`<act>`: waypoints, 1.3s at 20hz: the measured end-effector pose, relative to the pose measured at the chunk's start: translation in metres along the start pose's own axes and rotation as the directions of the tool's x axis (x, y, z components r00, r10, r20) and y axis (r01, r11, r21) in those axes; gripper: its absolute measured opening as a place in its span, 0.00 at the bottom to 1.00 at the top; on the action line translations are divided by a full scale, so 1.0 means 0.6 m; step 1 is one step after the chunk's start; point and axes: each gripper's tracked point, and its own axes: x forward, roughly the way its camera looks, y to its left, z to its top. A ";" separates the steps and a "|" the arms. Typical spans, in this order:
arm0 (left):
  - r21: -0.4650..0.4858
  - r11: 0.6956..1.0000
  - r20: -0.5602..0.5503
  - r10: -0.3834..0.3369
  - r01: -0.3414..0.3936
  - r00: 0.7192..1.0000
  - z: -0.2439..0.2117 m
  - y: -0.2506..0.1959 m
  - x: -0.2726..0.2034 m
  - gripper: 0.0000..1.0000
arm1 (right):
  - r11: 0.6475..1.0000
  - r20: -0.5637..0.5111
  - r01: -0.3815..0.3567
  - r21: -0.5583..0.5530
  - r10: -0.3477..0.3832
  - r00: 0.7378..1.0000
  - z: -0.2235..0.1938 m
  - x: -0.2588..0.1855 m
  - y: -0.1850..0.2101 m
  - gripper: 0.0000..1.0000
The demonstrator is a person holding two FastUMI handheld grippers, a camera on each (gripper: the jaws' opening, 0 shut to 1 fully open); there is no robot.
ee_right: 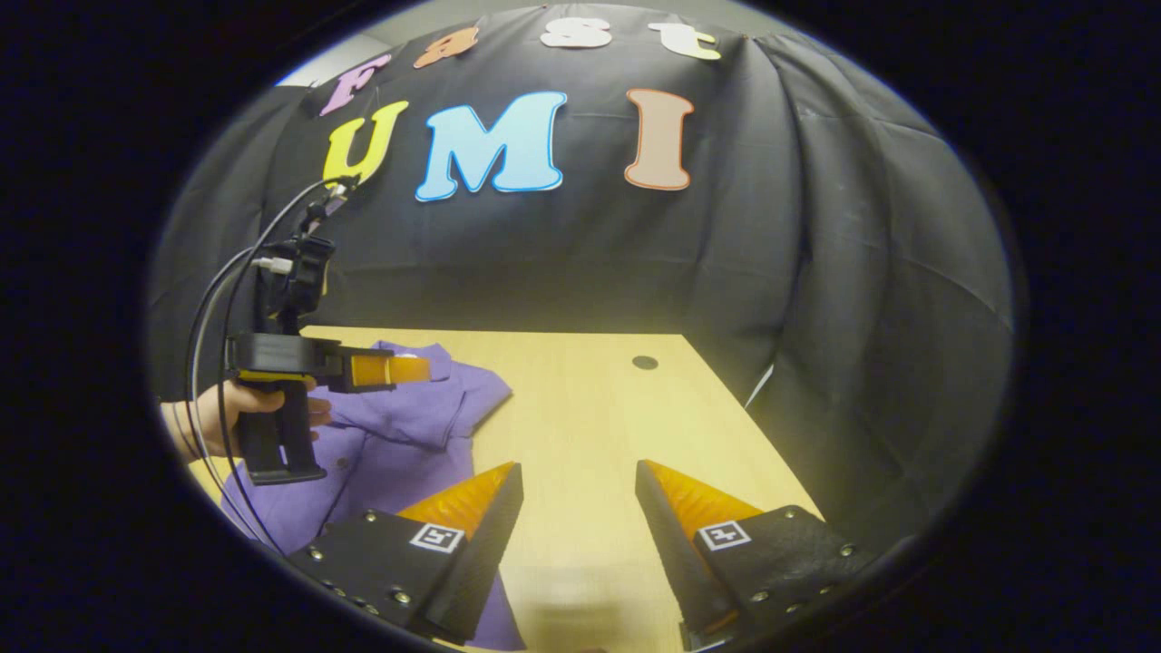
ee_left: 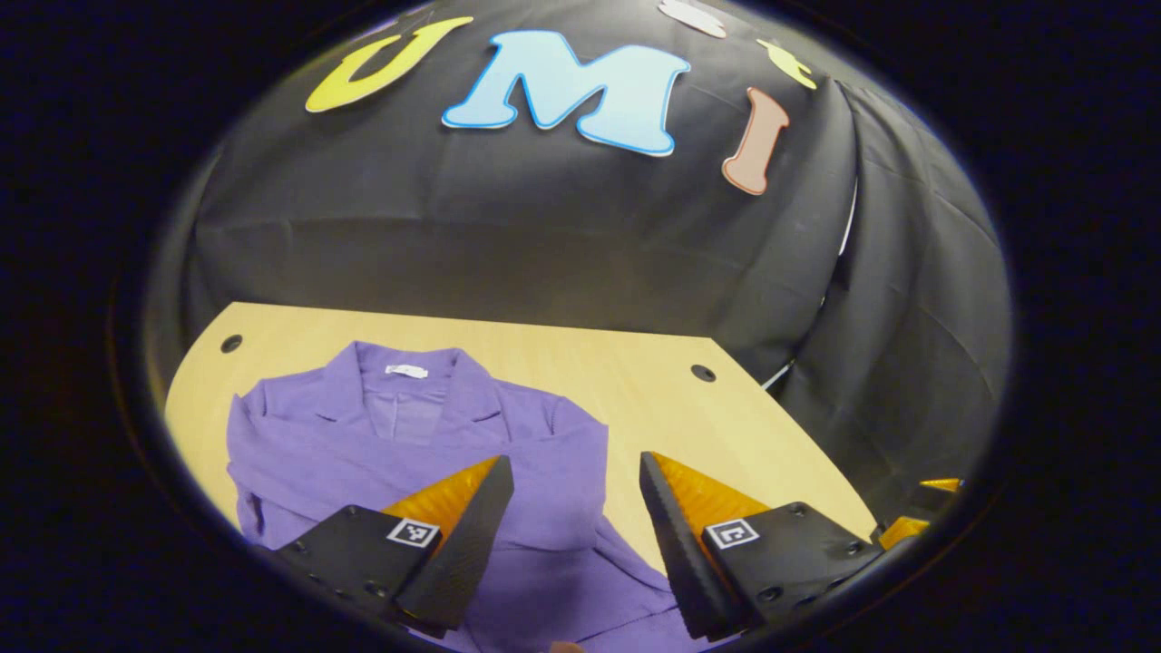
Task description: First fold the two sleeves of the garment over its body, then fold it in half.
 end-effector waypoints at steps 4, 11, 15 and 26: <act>0.008 0.999 0.052 0.033 -0.034 0.998 0.009 0.042 -0.086 0.96 | 1.000 -0.004 0.004 -0.006 -0.005 1.000 -0.020 -0.020 0.035 0.78; 0.049 0.992 0.090 0.112 -0.116 0.990 -0.034 0.144 -0.256 0.97 | 1.000 -0.057 0.021 0.016 -0.020 0.998 -0.085 -0.056 0.082 0.96; 0.029 0.988 0.048 0.150 -0.151 0.988 -0.106 0.202 -0.340 0.94 | 0.999 -0.131 0.048 0.007 -0.047 0.990 -0.144 -0.074 0.097 0.96; 0.018 0.977 -0.038 0.212 -0.212 0.976 -0.284 0.323 -0.530 0.97 | 0.999 -0.221 0.036 0.030 -0.028 0.975 -0.236 -0.118 0.160 0.96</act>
